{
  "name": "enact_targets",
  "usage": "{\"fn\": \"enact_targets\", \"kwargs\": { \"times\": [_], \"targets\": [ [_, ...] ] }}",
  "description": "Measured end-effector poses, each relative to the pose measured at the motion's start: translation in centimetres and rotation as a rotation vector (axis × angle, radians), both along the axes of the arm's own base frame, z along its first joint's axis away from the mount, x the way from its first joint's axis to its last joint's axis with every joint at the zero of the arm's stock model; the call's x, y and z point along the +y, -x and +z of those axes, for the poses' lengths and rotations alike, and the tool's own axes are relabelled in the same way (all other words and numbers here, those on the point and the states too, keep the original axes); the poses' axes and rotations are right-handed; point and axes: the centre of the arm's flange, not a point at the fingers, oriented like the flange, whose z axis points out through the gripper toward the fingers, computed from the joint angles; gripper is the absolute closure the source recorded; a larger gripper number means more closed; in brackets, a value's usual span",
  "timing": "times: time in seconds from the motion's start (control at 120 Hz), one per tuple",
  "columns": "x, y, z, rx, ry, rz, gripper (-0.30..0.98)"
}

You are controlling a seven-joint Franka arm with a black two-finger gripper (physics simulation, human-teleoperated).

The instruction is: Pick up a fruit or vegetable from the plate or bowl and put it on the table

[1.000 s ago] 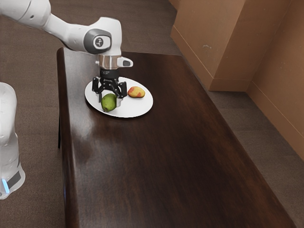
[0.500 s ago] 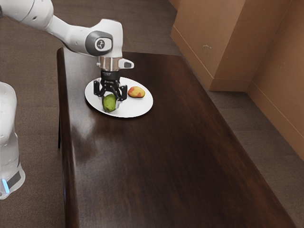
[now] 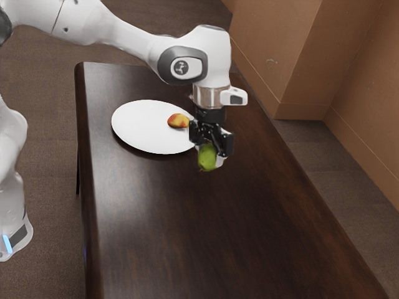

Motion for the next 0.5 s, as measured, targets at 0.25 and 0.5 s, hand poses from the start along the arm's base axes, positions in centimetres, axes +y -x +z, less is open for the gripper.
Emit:
{"fn": "enact_targets", "kwargs": {
  "times": [0.25,0.5],
  "targets": [
    [-8.5,-3.2,0.8,-0.012,0.052,-0.065,0.19],
    [-4.2,-0.9,10.9,-0.134,0.107,0.148,0.03]
  ]
}}
